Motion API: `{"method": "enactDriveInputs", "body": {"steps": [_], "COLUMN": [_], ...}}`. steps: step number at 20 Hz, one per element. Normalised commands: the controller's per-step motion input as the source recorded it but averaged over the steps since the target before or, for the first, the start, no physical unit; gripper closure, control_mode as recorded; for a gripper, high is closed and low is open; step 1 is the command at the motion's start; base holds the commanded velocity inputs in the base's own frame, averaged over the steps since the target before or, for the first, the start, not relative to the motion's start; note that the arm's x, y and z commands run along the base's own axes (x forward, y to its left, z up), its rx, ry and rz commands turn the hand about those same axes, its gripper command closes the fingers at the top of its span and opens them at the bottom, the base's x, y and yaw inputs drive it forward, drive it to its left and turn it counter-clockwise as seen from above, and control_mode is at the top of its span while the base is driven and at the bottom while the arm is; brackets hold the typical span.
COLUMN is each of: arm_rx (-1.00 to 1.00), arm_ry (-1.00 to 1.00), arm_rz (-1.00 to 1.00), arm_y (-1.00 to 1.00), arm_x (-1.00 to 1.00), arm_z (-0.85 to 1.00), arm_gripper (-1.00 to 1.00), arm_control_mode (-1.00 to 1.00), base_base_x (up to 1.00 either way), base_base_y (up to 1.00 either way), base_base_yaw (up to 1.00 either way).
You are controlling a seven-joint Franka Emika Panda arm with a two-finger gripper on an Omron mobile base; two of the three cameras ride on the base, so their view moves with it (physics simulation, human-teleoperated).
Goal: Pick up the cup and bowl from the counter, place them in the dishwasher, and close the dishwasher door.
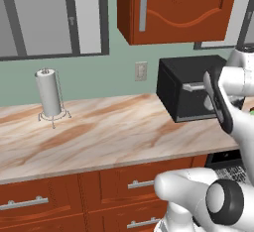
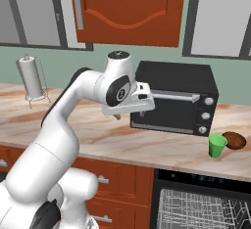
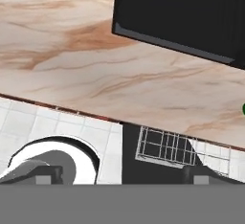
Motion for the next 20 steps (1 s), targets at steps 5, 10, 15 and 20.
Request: {"method": "enactDriveInputs", "body": {"steps": [5,10,15,20], "arm_rx": [-0.04,0.00,0.00,0.00], "arm_ry": [-0.07,-0.06,0.00,0.00], "arm_rz": [-0.24,-0.24,-0.11,-0.03], "arm_y": [-0.42,-0.53,-0.57,-0.62], "arm_x": [0.00,0.01,0.25,0.21], "arm_z": [-0.26,-0.08,-0.12,-0.13], "arm_gripper": [-1.00,-1.00,-1.00,-1.00], "arm_control_mode": [-1.00,-1.00,-1.00,-1.00], "base_base_x": [0.00,0.00,0.00,0.00], "base_base_y": [0.00,0.00,0.00,0.00], "base_base_yaw": [0.00,0.00,0.00,0.00]}}
